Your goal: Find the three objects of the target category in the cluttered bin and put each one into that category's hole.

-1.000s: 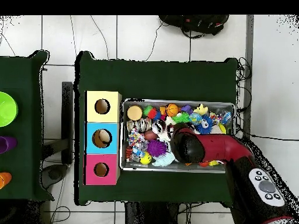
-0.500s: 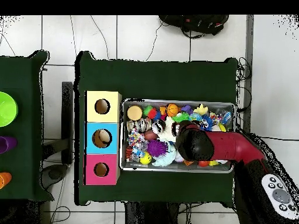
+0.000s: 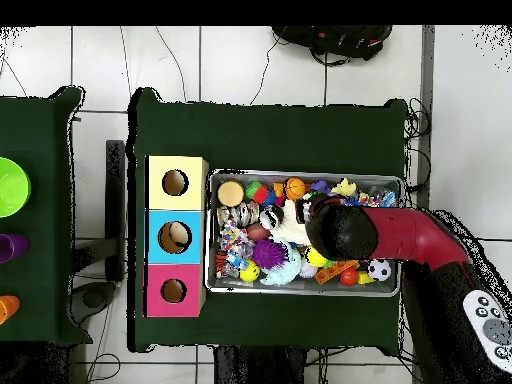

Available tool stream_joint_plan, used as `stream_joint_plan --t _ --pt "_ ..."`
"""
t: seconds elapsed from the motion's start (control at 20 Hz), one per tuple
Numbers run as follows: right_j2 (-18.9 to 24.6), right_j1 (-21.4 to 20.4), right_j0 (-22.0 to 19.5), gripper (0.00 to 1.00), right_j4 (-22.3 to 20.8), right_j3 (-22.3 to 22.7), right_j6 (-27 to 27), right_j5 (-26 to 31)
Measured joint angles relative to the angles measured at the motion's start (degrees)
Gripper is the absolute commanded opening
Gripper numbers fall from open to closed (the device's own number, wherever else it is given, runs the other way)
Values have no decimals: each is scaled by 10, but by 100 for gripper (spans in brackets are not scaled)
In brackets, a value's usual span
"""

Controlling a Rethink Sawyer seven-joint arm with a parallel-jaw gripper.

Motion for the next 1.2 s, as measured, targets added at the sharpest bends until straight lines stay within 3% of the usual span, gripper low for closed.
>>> stream_joint_plan --t 0.55,0.85,1.2 --pt "59 24 -75 100 -2 -53 -8 80" --pt "68 22 -77 100 -18 -115 -18 135" --pt "72 21 -73 100 -46 -168 -35 157"
